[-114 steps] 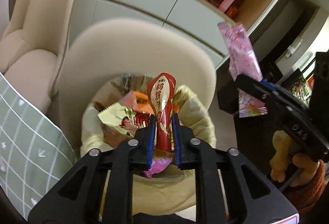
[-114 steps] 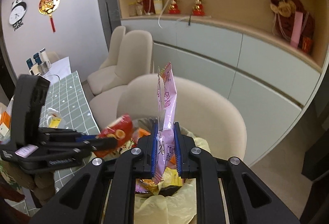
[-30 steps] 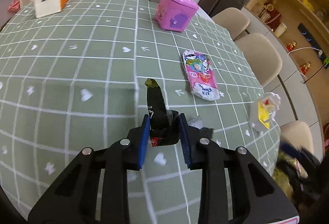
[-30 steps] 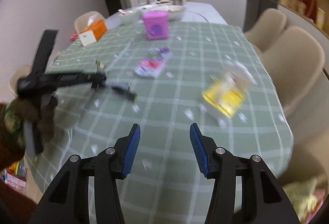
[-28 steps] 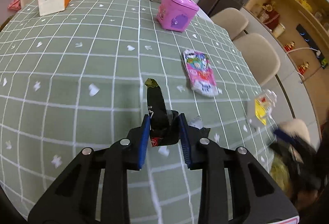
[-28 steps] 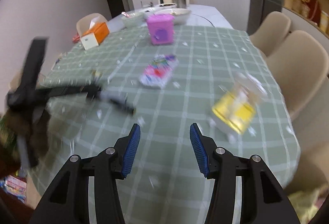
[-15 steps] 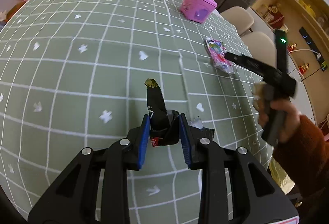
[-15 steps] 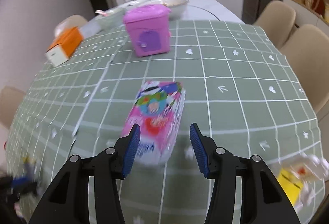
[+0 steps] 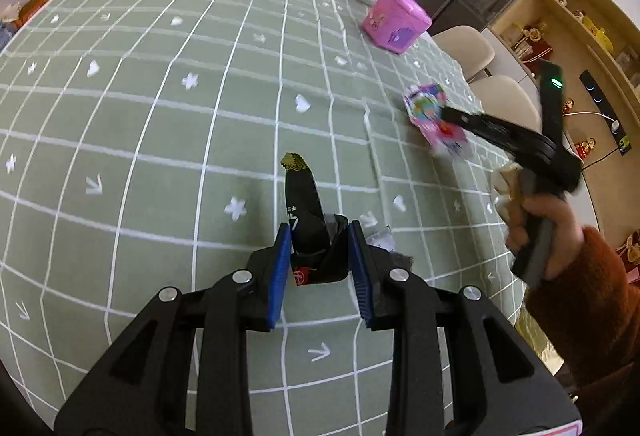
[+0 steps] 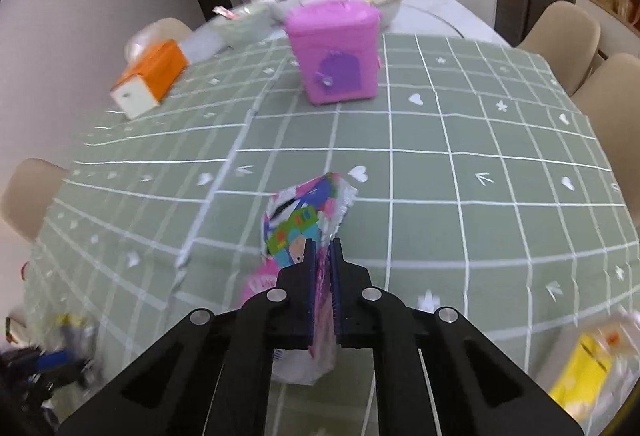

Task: Collect trash
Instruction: 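Carry the black strap item and pink candy box over the trash bin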

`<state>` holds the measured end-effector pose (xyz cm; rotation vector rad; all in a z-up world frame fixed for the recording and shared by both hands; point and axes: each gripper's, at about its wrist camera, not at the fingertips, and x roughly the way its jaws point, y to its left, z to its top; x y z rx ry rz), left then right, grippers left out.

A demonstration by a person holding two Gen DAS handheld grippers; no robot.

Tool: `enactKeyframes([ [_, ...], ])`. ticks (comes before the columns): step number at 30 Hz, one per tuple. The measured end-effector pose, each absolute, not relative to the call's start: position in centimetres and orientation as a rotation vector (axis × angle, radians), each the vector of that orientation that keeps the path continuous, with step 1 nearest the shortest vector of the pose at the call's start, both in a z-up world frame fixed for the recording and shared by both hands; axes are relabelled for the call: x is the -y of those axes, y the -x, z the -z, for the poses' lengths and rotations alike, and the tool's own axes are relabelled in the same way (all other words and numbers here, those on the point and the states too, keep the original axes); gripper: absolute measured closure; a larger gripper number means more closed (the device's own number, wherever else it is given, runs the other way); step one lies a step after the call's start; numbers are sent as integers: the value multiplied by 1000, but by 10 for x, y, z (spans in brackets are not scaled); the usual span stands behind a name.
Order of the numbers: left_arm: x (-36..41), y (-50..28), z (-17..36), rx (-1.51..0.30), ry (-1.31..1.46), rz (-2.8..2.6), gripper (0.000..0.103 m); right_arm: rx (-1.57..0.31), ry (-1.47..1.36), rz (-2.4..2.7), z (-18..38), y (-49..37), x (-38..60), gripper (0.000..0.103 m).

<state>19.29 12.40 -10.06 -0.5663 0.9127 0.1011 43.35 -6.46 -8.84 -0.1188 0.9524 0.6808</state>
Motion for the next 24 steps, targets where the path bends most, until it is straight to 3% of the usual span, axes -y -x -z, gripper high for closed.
enactKeyframes([
  [9,-111,-210,44,-804,477,-48,75,-819,64,-636,6,-360,136,95],
  [24,-27,-253,-46,-649,229,182,75,-651,-4,-422,-52,-291,243,95],
])
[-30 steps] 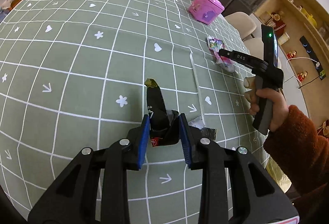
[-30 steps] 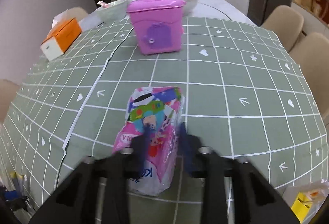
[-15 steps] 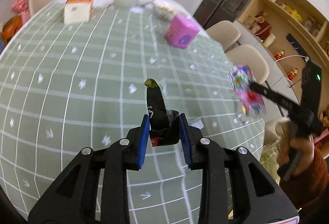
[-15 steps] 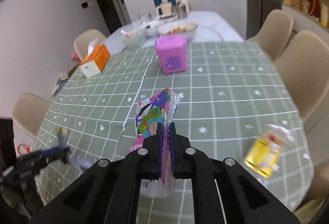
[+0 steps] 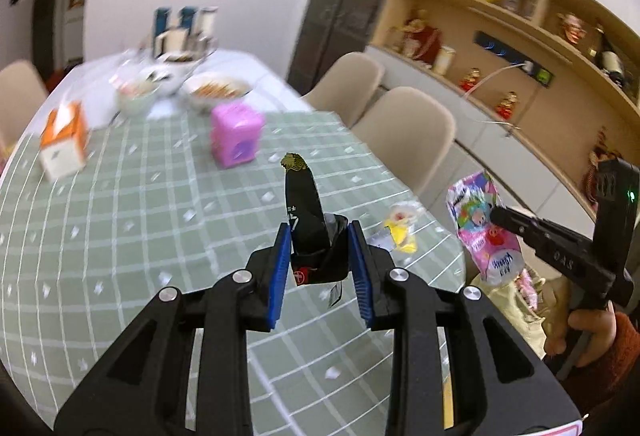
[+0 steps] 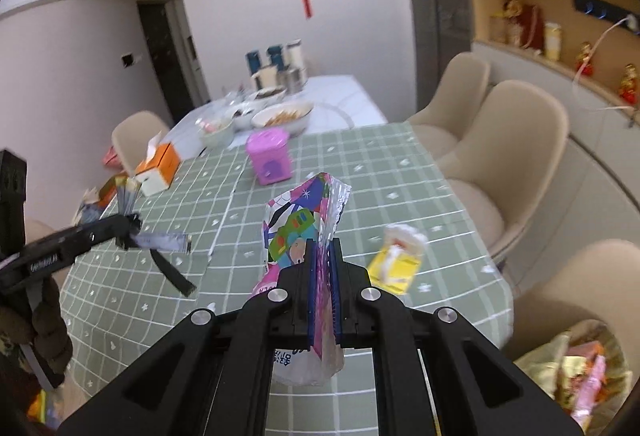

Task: Collect trash
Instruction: 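Carry the black strap item and pink candy box over the trash bin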

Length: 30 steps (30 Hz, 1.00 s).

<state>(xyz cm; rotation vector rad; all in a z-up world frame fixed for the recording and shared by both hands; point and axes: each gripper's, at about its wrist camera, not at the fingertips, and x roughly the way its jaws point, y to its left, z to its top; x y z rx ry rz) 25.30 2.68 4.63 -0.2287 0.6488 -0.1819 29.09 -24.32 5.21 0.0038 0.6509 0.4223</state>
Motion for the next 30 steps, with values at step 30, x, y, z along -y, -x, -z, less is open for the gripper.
enactKeyframes([
  [30,348,-330,-9,-870,78,991,75,-598,-179,214,-50,-203,530,95],
])
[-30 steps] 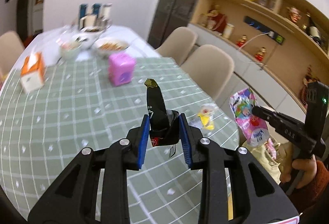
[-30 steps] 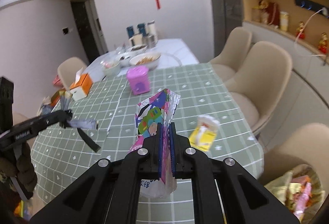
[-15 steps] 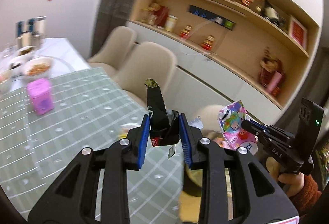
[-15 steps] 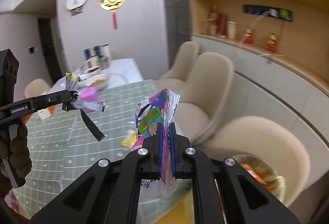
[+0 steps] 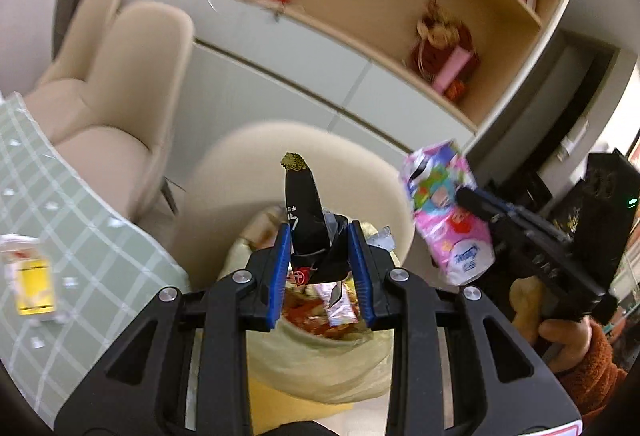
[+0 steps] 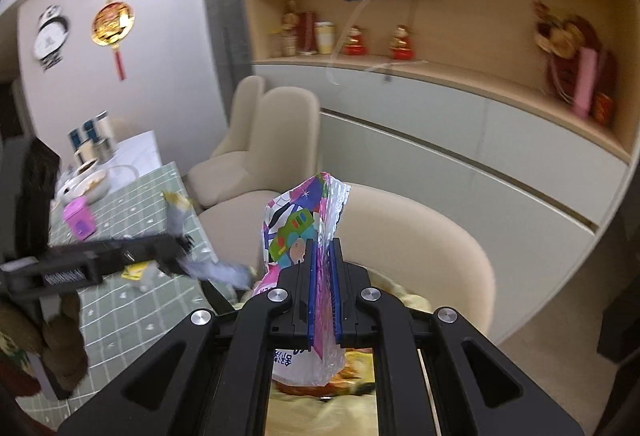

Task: Collect trash
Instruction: 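Carry the black strap item and pink candy box over the trash bin, then open both tools to drop the strap item and candy box into the bin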

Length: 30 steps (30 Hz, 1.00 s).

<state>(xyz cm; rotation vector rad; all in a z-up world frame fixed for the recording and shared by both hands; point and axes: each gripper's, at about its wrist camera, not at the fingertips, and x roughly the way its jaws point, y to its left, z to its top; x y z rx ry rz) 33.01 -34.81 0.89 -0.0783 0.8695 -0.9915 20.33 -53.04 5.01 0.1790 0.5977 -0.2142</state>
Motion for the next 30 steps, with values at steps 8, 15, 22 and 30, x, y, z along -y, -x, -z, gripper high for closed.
enactKeyframes([
  [8,417,-341,69,-1054,-94,993,72,-636,-218,237,-25,-208,554,95],
  [15,402,-352,65,-1063,-7,972,52,-681,-235,201,-1,-217,552,95],
  [22,338,-362,36,-979,133,864,47,-756,-270,91,35,-249,529,95],
  [30,229,-319,10,-870,100,657,47,-949,-255,150,97,-270,516,95],
])
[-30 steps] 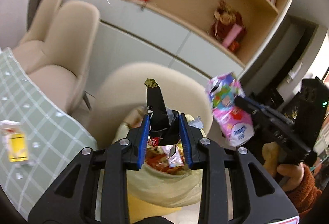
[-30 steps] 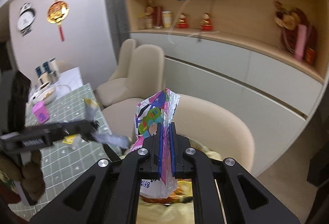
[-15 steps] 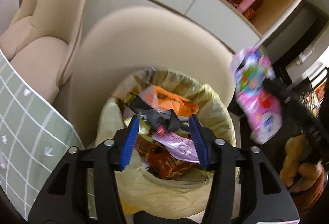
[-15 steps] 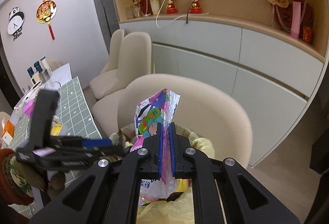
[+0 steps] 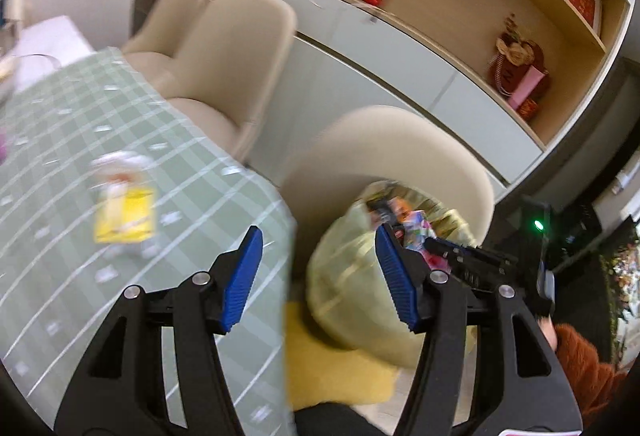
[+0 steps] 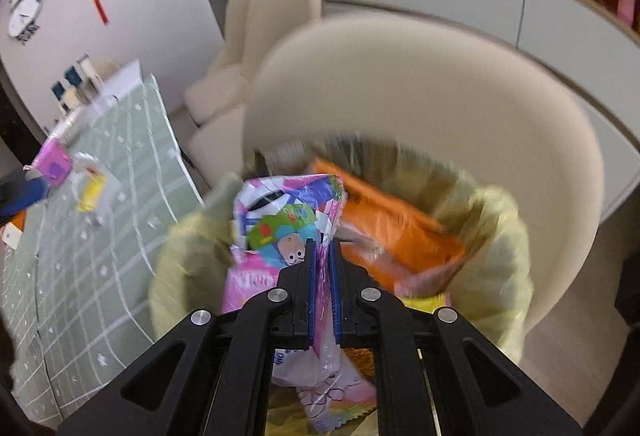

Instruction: Collect trash

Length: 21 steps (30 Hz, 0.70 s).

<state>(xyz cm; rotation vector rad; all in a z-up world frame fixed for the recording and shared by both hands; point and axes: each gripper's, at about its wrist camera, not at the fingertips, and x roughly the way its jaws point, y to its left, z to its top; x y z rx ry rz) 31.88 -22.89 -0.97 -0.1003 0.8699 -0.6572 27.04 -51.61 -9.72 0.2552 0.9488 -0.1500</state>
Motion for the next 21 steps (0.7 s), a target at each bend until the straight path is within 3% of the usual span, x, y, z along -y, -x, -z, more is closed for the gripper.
enactKeyframes([
  [4,176,-288,7,-832,77,577,45,-1007,-180,254,111,-266,510,95],
  [8,139,-263,8,-807,75,505,42,-944,-226,270,103,-249,510,92],
  [9,133,-258,8,-803,78,492,40,-924,-224,276,96,-242,507,90],
  [11,123,-249,8,-790,80,473,38,-888,-200,293,84,-229,503,71],
  [21,119,-206,10,-719,88,393,15,-687,-276,188,10,-140,455,70],
])
